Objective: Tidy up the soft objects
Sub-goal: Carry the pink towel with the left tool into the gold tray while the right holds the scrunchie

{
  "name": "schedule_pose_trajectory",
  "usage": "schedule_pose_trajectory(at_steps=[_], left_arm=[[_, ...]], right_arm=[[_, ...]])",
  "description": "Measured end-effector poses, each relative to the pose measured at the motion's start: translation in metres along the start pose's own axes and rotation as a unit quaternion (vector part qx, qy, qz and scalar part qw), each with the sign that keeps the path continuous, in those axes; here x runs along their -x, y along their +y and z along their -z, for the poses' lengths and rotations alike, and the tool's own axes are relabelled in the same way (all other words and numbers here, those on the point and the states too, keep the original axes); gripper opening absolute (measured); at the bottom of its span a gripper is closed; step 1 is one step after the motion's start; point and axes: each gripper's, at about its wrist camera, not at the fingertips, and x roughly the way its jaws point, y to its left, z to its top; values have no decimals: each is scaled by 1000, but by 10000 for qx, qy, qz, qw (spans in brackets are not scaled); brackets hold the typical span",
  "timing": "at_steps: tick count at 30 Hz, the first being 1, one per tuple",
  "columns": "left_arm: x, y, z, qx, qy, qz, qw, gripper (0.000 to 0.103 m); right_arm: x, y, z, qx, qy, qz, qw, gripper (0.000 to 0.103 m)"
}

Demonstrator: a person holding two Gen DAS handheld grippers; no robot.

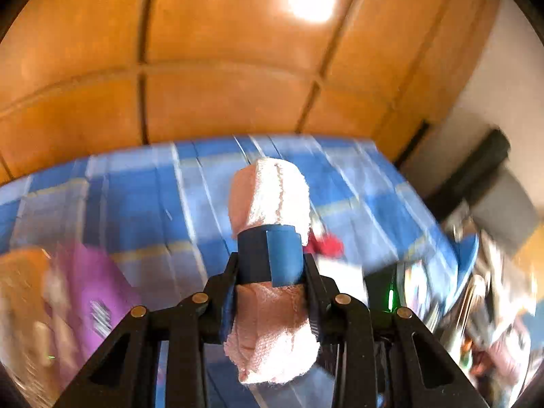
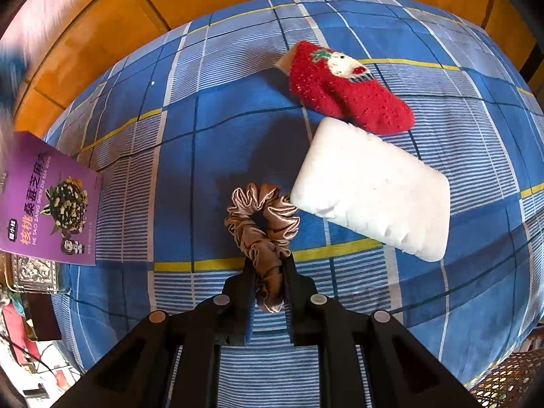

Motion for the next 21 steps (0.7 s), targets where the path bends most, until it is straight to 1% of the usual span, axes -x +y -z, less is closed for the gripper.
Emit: schedule_pose_trajectory(at_steps=[2,5,6,8,9,10,13,14,17,21], left_arm=[[15,15,-16,93,-242,-184,9995,34],[47,54,-31,369,-642,-571,9956,34],[62,75,-33,535,-789,-761,9925,34],[86,104,-29,750,-1002,-1026,9868,34],[103,126,-25,949,-1148,-1208,9814,34],[114,139,-21,1077,-1218,-1300,9781,34],[152,191,2,1567,-1448,-1719,9617,34],[159,199,9,1636,-1468,-1789,9590,34],[180,227,43,1866,-1479,-2043,9495,34],[199,247,95,2171,-1425,-2160,9412,34]], right_arm=[[6,5,3,51,2,34,10000,14],[6,11,4,171,14,152,9997,15],[5,13,5,196,3,184,9996,15],[5,17,6,270,-17,282,9992,15],[5,19,6,293,-19,313,9991,15],[5,20,6,325,-24,355,9988,15],[5,25,8,378,-54,426,9984,15],[5,26,8,394,-62,449,9982,15],[3,34,12,460,-101,544,9974,15],[-3,44,19,597,-190,733,9953,15]])
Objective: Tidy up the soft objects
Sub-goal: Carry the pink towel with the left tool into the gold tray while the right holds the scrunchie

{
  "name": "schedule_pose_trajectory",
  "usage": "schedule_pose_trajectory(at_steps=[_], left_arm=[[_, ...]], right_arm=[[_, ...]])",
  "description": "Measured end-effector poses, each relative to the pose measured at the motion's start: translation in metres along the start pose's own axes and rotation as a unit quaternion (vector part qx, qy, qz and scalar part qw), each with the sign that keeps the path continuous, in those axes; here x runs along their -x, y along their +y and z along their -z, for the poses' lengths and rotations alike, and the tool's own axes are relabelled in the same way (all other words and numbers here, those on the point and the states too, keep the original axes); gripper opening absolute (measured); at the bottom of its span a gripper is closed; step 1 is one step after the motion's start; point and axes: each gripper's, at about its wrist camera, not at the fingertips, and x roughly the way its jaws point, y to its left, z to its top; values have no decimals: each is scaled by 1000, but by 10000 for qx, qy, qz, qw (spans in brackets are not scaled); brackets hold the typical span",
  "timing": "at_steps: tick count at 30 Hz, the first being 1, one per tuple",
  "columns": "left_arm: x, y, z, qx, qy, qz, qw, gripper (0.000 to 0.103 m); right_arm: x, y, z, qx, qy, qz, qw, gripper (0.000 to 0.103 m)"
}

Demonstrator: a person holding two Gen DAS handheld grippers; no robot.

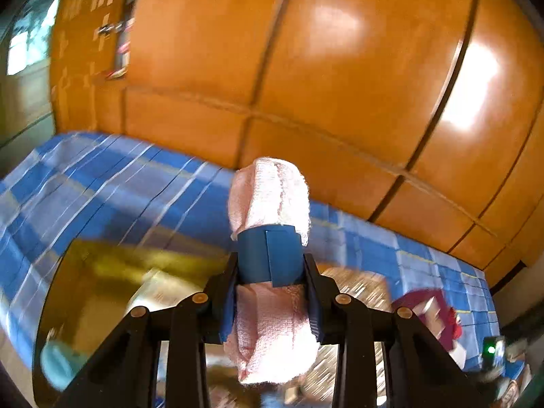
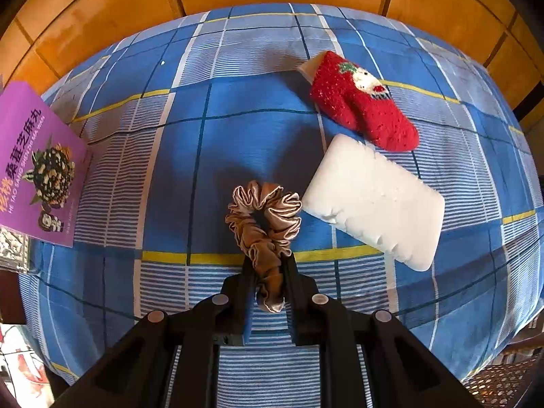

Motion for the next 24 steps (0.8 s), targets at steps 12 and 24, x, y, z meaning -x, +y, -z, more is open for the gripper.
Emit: schedule_pose_trajectory(at_steps=[12,24], left_arm=[[24,111,87,760,384,-814,9930,35],[25,147,60,883,47,-1067,9903,67]], right_arm=[[3,37,15,376,-230,466,9979,15],[8,60,28,517,-410,776,9948,14]])
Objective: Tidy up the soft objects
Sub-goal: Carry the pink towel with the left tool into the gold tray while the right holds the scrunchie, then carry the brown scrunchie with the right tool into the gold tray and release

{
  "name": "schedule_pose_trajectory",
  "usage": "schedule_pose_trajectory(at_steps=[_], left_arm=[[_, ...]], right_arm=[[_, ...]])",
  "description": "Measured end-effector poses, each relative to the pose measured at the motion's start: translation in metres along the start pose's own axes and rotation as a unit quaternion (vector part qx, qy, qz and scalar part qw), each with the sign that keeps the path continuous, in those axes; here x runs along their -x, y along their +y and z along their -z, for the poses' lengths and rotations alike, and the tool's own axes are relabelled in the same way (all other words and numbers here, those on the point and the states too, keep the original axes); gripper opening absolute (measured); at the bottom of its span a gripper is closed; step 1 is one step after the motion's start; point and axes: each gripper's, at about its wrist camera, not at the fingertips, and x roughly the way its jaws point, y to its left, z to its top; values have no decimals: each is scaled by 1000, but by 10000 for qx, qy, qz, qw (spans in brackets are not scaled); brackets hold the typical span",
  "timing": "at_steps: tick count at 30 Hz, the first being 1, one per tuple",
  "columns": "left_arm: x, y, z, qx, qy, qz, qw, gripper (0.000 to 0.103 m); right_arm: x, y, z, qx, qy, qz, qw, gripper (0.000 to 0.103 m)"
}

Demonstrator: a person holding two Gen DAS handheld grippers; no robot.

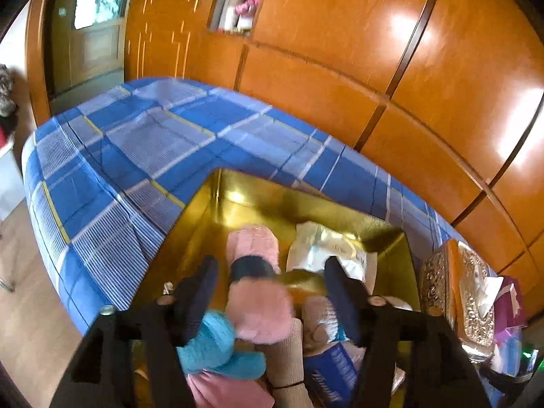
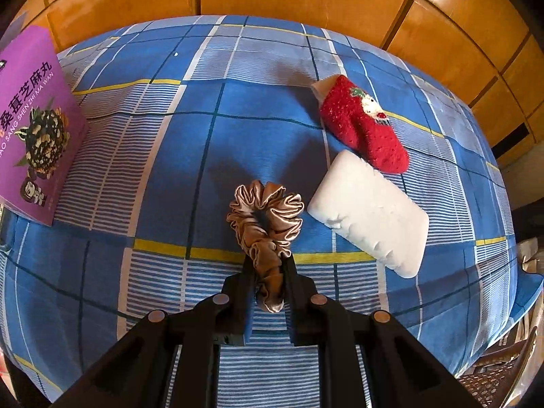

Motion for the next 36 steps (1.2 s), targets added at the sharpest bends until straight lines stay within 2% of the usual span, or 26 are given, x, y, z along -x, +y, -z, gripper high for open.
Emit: schedule_pose_trajectory(at_steps=[2,4,7,11,15,22,25,30,36], left_arm=[[6,-3,4,-96,-104,-79,9999,77],[13,-8,13,-228,-101,-68,9997,79],[20,-20,31,-634,-95,-169,9978,80],[30,-34,51,-855,-9,-18,9963,84],[37,-51,68,-1145,43,71,9934,84],[43,-70,87,-1517,87,202,9882,84],[46,-73,90,-1602,67,214,9868,84],[50,-74,90,-1658,38,232,9859,84],[52,-74,93,-1696,24,264,9852,84]], right_arm=[[0,0,1,-3,-20,22,10000,14],[1,0,2,-8,-29,27,10000,14],[3,-1,3,-21,-41,28,10000,14],[5,-1,5,-8,-78,72,9999,14],[6,-3,5,-31,-100,65,9999,14],[6,-20,-3,-471,52,-277,9985,12],[9,-23,-14,-609,49,-580,9964,12],[33,-9,-39,-459,-299,-855,9948,11],[70,4,-97,-218,-832,-825,9929,11]])
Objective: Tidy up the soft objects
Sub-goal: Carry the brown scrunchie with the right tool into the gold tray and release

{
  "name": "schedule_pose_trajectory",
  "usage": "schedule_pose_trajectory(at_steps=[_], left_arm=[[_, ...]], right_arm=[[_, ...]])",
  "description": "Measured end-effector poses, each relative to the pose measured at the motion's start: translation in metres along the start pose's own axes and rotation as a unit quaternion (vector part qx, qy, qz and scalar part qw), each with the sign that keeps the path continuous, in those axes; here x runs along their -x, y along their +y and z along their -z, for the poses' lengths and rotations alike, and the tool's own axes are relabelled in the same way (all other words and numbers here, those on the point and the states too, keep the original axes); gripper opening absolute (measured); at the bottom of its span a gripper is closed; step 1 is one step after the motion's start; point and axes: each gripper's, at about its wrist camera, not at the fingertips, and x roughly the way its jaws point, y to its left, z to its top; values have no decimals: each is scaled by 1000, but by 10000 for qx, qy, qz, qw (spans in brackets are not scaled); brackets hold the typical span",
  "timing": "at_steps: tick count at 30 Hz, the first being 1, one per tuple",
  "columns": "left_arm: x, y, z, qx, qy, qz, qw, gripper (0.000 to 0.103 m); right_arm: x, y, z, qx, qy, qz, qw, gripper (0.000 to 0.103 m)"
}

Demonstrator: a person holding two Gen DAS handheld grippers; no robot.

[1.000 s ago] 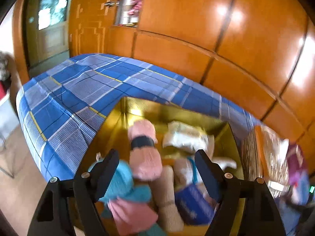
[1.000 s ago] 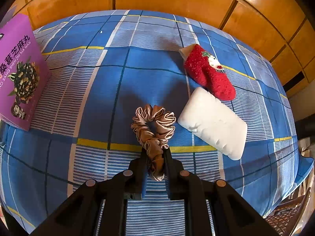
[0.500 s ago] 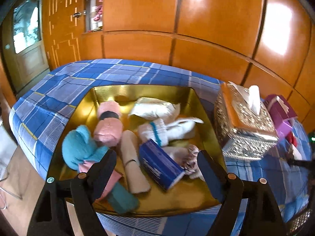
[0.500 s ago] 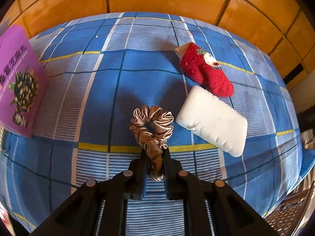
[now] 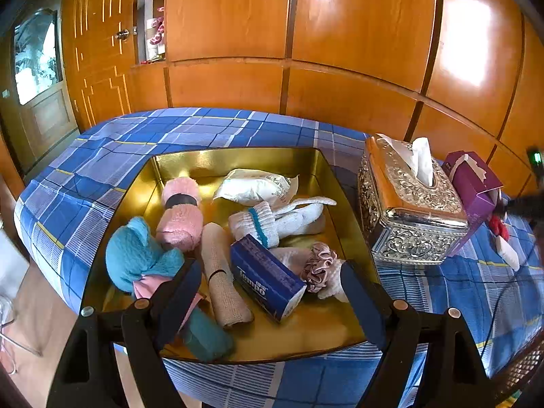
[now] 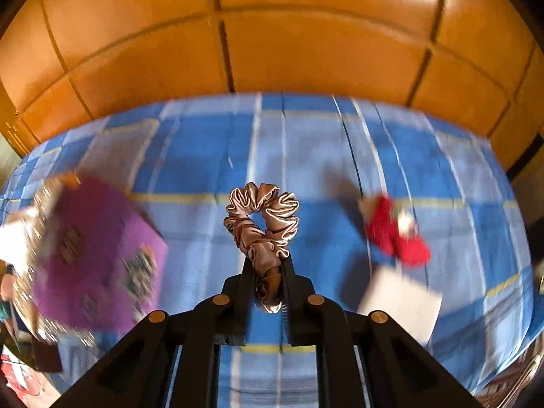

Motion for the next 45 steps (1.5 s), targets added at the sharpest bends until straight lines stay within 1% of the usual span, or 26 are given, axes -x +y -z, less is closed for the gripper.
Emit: schedule_pose_trajectory(at_steps=[3,6,9,11,14,16,18,19,21,25,28,30,32,34,37,39,41,42,43,45], left_arm=[[1,0,1,-6,-3,15,10000,84],[1,0,1,-10,-4,17,10000,84],[2,-2,2,-30,-17,18,10000,84],[2,-2,2,-38,-20,14,10000,84],[2,-2,2,-54,-14,8,10000,84],[2,-2,2,-62,-12,1,10000,84],[3,-2,3,-82,-20,-22,10000,84],[4,-2,3,-82,-22,-31,10000,84],[5,0,3,-79,-23,-50,10000,84],[8,6,4,-46,-40,-136,9999,84],[11,11,4,-9,-62,-200,9998,84],[13,16,4,33,-78,-253,9996,84],[16,21,5,71,-93,-303,9995,84],[19,27,6,117,-122,-365,9992,84],[19,31,9,170,-104,-385,9991,84],[20,32,10,188,-98,-367,9991,84],[20,30,10,164,-105,-330,9993,84],[20,29,11,152,-108,-305,9994,84],[21,29,11,144,-108,-282,9994,84],[20,28,12,138,-84,-234,9996,84]], right_arm=[[10,16,-21,167,-189,26,9997,11],[21,38,-41,356,-404,-91,9985,11],[41,65,-53,620,-744,-472,9942,11],[56,90,-57,932,-974,-811,9875,11],[79,129,-53,1510,-1216,-1399,9710,11],[91,157,-45,1919,-1272,-1821,9560,11],[99,186,-35,2308,-1248,-2193,9397,11],[100,196,-30,2435,-1224,-2287,9346,11],[99,223,-14,2813,-1110,-2550,9184,11],[90,257,20,3339,-803,-2809,8962,11],[78,274,41,3651,-546,-2918,8824,11],[69,283,54,3803,-404,-2916,8768,12],[59,291,63,3882,-259,-2887,8748,11],[51,299,68,3901,-165,-2823,8763,11],[37,319,68,3860,-59,-2724,8813,11],[30,331,67,3807,1,-2554,8887,14],[19,343,66,3687,52,-2502,8952,14],[15,347,65,3644,79,-2515,8966,19],[10,352,64,3555,151,-2569,8985,22],[6,357,63,3438,215,-2613,9017,34]])
